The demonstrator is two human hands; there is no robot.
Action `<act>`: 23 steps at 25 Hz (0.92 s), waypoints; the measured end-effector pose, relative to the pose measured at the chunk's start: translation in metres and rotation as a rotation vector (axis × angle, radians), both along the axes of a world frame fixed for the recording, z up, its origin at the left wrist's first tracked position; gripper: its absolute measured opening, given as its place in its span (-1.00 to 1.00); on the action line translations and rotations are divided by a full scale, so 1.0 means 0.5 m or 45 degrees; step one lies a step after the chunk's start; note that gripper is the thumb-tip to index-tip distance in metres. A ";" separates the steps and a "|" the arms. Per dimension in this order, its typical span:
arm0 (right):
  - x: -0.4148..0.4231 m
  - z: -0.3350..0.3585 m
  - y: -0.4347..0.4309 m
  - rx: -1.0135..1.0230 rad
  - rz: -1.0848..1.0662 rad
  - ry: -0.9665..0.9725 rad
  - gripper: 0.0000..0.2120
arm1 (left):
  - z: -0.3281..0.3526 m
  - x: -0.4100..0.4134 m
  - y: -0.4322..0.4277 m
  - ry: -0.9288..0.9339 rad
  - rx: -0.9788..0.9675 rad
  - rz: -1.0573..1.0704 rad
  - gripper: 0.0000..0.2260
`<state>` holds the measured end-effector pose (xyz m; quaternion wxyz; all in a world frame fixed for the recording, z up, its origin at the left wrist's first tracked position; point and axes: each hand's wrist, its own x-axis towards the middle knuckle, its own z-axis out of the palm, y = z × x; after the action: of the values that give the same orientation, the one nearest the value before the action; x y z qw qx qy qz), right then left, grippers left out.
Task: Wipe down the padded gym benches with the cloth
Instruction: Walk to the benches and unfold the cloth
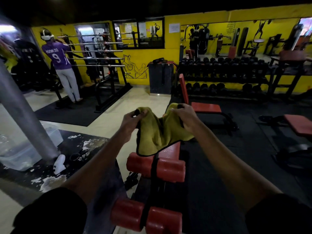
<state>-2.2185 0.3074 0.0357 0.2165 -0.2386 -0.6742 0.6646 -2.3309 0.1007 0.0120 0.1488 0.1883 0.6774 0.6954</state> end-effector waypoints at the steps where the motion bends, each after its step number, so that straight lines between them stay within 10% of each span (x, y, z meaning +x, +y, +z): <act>1: -0.010 0.007 -0.033 -0.012 0.145 0.060 -0.76 | 0.003 0.014 0.013 -0.020 0.050 -0.103 -0.62; 5: -0.009 0.023 -0.082 -0.074 0.460 0.211 -0.76 | 0.006 0.036 0.017 -0.007 0.215 -0.384 -0.50; 13: -0.008 -0.013 -0.044 1.137 0.389 0.021 -0.36 | 0.001 0.028 0.009 0.233 -0.075 -0.237 -0.50; 16: 0.003 -0.007 -0.043 1.169 0.539 -0.070 -0.69 | 0.002 0.023 0.001 0.216 -0.101 -0.260 -0.53; 23: 0.004 -0.017 -0.061 1.293 0.265 0.162 -0.73 | -0.164 0.048 -0.067 -0.272 -0.053 -0.399 -0.78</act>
<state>-2.2163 0.2770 0.0274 0.2782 0.0057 -0.9173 0.2849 -2.3070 0.0674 -0.0698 0.3304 0.2135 0.6344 0.6654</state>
